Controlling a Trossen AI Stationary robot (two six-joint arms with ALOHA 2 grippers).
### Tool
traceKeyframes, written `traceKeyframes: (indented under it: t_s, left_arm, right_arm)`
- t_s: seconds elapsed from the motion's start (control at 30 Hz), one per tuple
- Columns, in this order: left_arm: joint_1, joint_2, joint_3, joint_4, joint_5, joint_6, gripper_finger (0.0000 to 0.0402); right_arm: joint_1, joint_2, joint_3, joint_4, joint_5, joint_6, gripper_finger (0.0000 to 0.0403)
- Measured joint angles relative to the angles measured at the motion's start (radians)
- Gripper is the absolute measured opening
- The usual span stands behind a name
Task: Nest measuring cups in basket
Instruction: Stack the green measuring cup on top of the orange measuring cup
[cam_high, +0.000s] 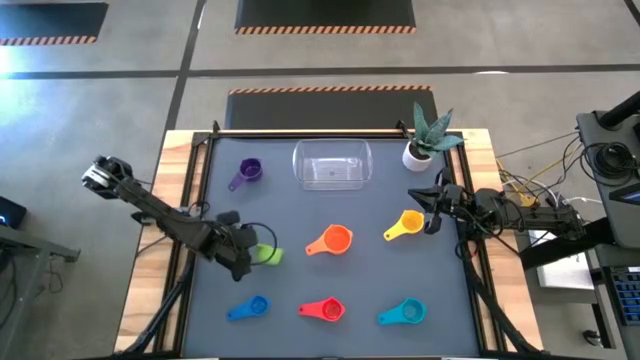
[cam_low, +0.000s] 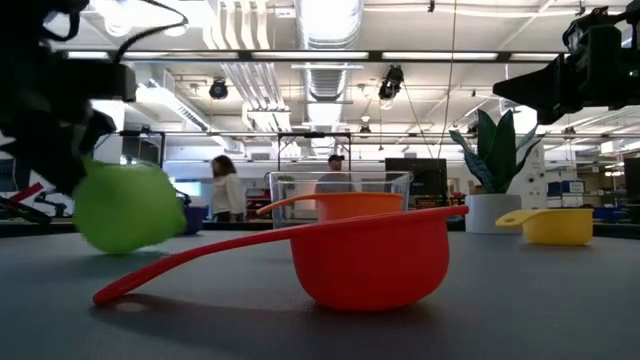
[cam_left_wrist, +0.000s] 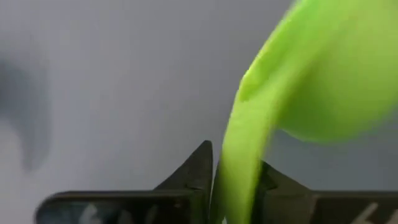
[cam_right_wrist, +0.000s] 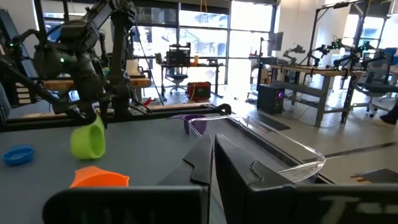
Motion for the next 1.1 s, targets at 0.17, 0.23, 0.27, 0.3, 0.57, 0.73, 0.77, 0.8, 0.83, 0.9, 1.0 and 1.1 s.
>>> traceKeyframes:
  t_s: [0.17, 0.23, 0.27, 0.3, 0.57, 0.73, 0.77, 0.8, 0.83, 0.9, 1.0, 1.1]
  left_arm:
    - [0.009, -0.004, 0.061, -0.007, -0.029, 0.060, 0.0000]
    - [0.008, -0.004, 0.080, -0.015, -0.050, 0.075, 0.0000]
    - [0.008, -0.004, 0.090, -0.022, -0.071, 0.078, 0.0000]
    - [0.008, -0.004, 0.101, -0.029, -0.093, 0.082, 0.0000]
    - [0.009, 0.001, 0.168, 0.016, -0.332, 0.248, 0.0000]
    - [0.021, 0.062, 0.224, 0.098, -0.448, 0.414, 0.0000]
    - [0.024, 0.080, 0.232, 0.101, -0.479, 0.434, 0.0000]
    - [0.027, 0.100, 0.238, 0.107, -0.514, 0.455, 0.0000]
    - [0.031, 0.120, 0.242, 0.119, -0.542, 0.479, 0.0000]
    - [0.041, 0.164, 0.245, 0.169, -0.580, 0.538, 0.0000]
    - [0.062, 0.235, 0.245, 0.308, -0.587, 0.641, 0.0000]
    - [0.077, 0.307, 0.245, 0.455, -0.591, 0.748, 0.0000]
  right_arm:
    - [0.000, 0.000, 0.000, 0.000, 0.000, 0.000, 0.0009]
    - [0.000, 0.000, 0.000, 0.000, 0.000, 0.000, 0.0009]
    - [0.000, 0.000, 0.000, 0.000, 0.000, 0.000, 0.0009]
    - [0.000, 0.000, 0.000, 0.000, 0.000, 0.000, 0.0009]
    - [0.000, 0.000, 0.000, 0.000, 0.000, 0.000, 0.0009]
    - [0.000, 0.000, 0.000, 0.000, 0.000, 0.000, 0.0009]
    - [0.000, 0.000, 0.000, 0.000, 0.000, 0.000, 0.0009]
    - [0.000, 0.000, 0.000, 0.000, 0.000, 0.000, 0.0009]
    - [0.000, 0.000, 0.000, 0.000, 0.000, 0.000, 0.0009]
    - [0.000, 0.000, 0.000, 0.000, 0.000, 0.000, 0.0009]
    - [0.000, 0.000, 0.000, 0.000, 0.000, 0.000, 0.0009]
    - [0.000, 0.000, 0.000, 0.000, 0.000, 0.000, 0.0009]
